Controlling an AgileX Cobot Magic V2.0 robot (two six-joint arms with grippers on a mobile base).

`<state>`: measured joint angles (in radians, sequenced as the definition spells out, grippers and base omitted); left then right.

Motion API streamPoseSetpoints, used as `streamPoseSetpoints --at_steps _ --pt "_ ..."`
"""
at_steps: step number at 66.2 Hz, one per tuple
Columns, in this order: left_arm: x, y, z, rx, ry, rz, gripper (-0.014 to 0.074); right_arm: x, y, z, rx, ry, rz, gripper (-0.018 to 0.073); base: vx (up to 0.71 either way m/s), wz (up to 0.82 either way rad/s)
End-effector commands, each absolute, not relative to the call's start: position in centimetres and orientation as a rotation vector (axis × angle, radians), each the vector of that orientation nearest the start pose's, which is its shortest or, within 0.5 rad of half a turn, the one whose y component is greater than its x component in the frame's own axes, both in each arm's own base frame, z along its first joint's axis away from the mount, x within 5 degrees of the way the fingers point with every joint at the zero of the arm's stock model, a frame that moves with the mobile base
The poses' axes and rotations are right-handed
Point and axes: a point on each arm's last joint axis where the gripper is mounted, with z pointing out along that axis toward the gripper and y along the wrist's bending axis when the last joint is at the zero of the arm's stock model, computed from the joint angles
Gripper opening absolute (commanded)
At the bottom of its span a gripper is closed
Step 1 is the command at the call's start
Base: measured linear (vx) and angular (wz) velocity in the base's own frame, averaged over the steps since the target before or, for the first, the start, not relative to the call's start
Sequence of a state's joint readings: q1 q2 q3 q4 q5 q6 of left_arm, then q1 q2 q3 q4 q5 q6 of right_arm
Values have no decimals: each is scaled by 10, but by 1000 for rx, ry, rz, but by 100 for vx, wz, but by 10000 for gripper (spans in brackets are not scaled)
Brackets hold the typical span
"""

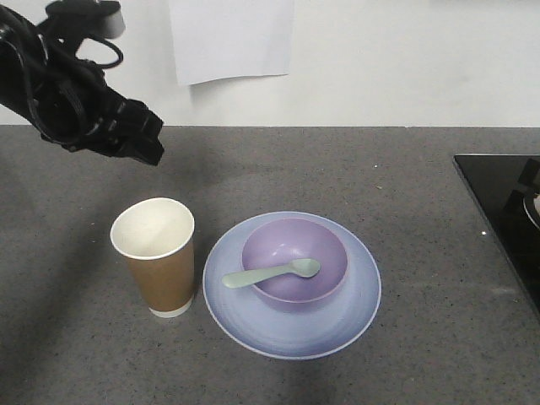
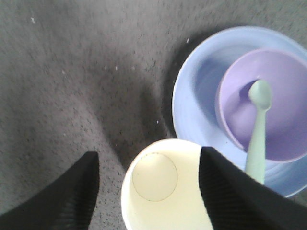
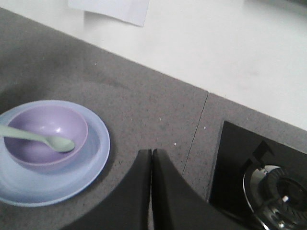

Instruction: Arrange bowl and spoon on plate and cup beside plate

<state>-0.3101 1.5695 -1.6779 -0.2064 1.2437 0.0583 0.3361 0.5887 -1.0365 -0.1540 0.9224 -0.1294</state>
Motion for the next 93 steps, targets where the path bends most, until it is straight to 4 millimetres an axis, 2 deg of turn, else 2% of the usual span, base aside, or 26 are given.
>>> streamPoseSetpoints --at_steps 1,12,20,26,29,31,33,34,43,55,60,63,71,93 --pt "275 -110 443 476 2434 -404 440 84 17 444 -410 1737 -35 -6 0 0" --pt "238 -95 484 446 2228 -387 352 112 24 449 -381 1684 -62 -6 0 0" --pt "206 -79 513 403 2031 -329 194 128 26 445 -360 1682 -109 -6 0 0" --pt "181 -67 523 376 1916 -289 71 132 27 431 -353 1642 -114 -6 0 0" --pt "169 -63 522 365 1874 -284 -3 132 27 415 -349 1642 -103 -6 0 0" --pt "160 -59 521 357 1842 -276 -8 131 27 404 -347 1646 -102 -6 0 0" --pt "156 -57 513 355 1843 -267 -8 130 27 394 -339 1653 -92 -6 0 0" --pt "143 -52 503 347 1817 -262 -8 126 25 368 -330 1685 -82 -6 0 0" --pt "122 -45 450 332 1821 -268 -7 115 21 323 -332 1738 -85 -6 0 0" --pt "110 -40 352 302 1855 -272 -7 100 15 292 -333 1764 -85 -6 0 0" --pt "106 -38 318 275 1846 -289 -7 95 13 290 -325 1749 -84 -6 0 0" --pt "104 -38 304 257 1837 -302 -7 92 12 291 -316 1743 -87 -6 0 0" --pt "101 -36 286 204 1800 -343 -7 89 10 291 -309 1737 -93 -6 0 0" --pt "102 -36 292 173 1723 -355 -6 89 9 289 -300 1760 -104 -6 0 0"
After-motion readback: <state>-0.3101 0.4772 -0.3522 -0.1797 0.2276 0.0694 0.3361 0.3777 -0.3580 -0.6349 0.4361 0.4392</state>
